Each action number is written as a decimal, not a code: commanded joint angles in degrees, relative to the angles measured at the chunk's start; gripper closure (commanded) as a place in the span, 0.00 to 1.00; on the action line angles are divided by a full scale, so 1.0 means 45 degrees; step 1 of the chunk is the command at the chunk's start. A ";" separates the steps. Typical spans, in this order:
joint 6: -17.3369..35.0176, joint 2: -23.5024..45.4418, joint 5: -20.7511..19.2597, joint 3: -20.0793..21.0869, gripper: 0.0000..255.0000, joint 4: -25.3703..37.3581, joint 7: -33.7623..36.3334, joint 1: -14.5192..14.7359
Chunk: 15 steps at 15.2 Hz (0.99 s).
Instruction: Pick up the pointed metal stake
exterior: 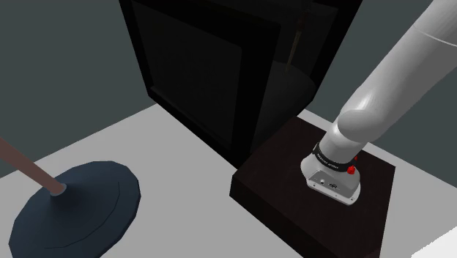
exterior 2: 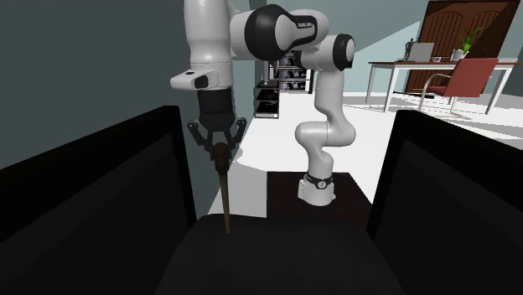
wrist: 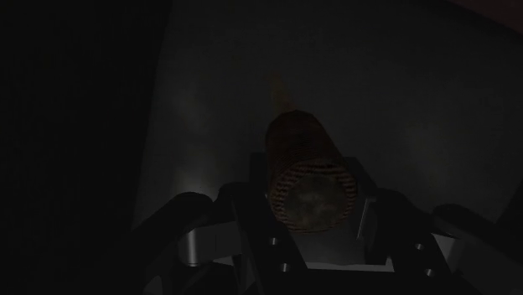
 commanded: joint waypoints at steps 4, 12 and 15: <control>0.0024 -0.0027 -0.0018 0.0006 1.00 -0.0046 0.0010 0.0000; -0.0669 0.0134 0.0086 -0.0015 1.00 0.0776 -0.0054 0.0008; -0.1199 0.0247 0.0157 -0.0034 1.00 0.1396 -0.0103 0.0007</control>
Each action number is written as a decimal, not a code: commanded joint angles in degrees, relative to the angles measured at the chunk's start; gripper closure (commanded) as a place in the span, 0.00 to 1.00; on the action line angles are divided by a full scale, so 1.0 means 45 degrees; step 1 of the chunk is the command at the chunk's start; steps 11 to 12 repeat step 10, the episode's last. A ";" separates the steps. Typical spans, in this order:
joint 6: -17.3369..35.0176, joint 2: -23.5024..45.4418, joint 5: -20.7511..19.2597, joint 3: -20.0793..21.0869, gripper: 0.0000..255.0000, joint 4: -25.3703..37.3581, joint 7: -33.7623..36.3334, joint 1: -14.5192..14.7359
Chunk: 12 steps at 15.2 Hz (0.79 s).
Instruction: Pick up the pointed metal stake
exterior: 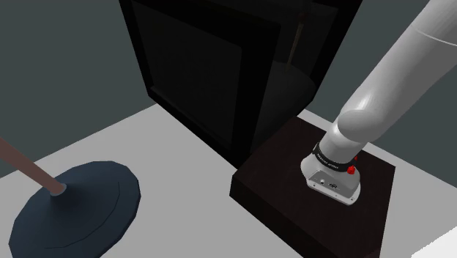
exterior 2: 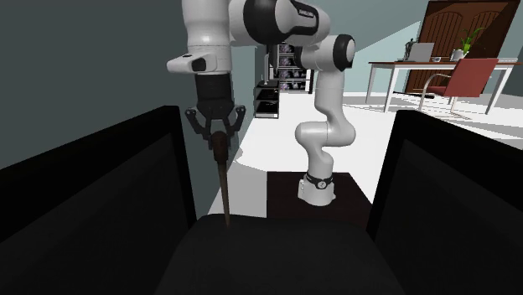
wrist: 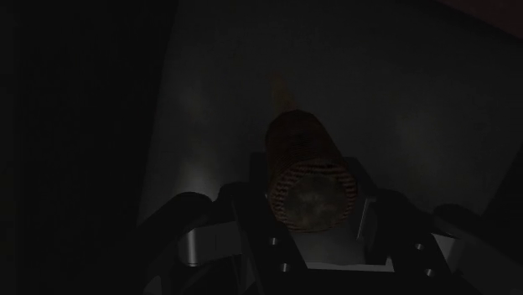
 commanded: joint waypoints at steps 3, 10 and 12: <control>-0.0713 0.0150 0.0092 -0.0030 1.00 0.0829 -0.0068 -0.0006; -0.1665 0.0507 0.0311 -0.0119 1.00 0.2060 -0.0225 -0.0050; -0.1665 0.0507 0.0311 -0.0119 1.00 0.2060 -0.0225 -0.0050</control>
